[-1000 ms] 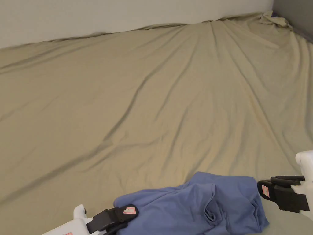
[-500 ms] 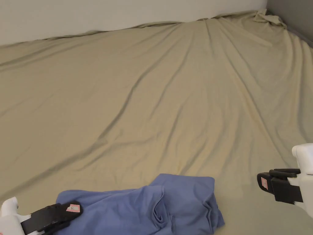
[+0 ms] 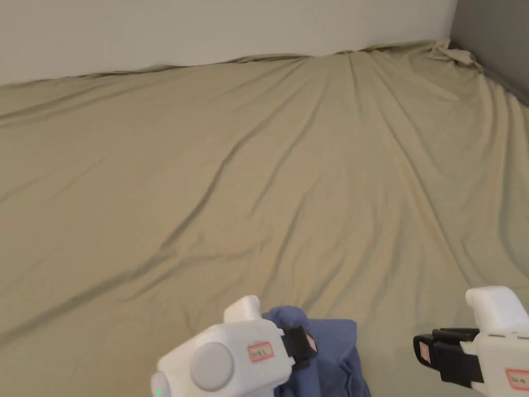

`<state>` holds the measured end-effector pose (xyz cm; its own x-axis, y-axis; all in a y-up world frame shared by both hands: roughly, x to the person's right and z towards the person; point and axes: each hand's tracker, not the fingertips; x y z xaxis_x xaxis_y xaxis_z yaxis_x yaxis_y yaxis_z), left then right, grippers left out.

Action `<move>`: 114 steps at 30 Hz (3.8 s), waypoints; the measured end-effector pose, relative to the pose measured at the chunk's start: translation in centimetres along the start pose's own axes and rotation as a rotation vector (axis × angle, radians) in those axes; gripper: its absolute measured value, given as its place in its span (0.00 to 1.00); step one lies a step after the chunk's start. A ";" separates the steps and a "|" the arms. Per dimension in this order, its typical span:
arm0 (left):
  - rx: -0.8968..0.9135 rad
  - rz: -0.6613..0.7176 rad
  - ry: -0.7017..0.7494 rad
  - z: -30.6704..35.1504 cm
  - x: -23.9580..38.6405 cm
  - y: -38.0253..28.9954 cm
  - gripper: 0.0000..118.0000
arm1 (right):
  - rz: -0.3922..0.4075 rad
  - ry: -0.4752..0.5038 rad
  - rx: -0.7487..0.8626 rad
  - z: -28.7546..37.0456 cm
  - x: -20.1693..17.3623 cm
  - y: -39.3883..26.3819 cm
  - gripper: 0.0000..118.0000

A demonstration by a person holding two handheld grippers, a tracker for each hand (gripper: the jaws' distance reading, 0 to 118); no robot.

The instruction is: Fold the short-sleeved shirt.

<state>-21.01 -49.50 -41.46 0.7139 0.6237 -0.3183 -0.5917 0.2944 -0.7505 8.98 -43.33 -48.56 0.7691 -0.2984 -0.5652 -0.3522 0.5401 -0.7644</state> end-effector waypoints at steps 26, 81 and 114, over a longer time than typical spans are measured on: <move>-0.033 -0.423 -0.045 -7.5 4.1 -5.9 0.06 | -0.008 -0.037 0.001 1.3 2.6 -1.5 0.03; 0.037 0.131 -0.315 19.1 -20.2 2.7 0.34 | -0.397 1.038 0.090 -2.7 2.3 -0.8 0.03; 0.681 -0.828 0.340 33.8 3.4 13.3 0.00 | -0.291 0.067 0.365 10.7 5.0 13.3 0.03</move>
<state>-39.14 -18.98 -32.91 0.9852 -0.1470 -0.0881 0.1055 0.9255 -0.3637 13.81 -29.20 -58.22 0.7674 -0.5225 -0.3717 0.0931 0.6644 -0.7416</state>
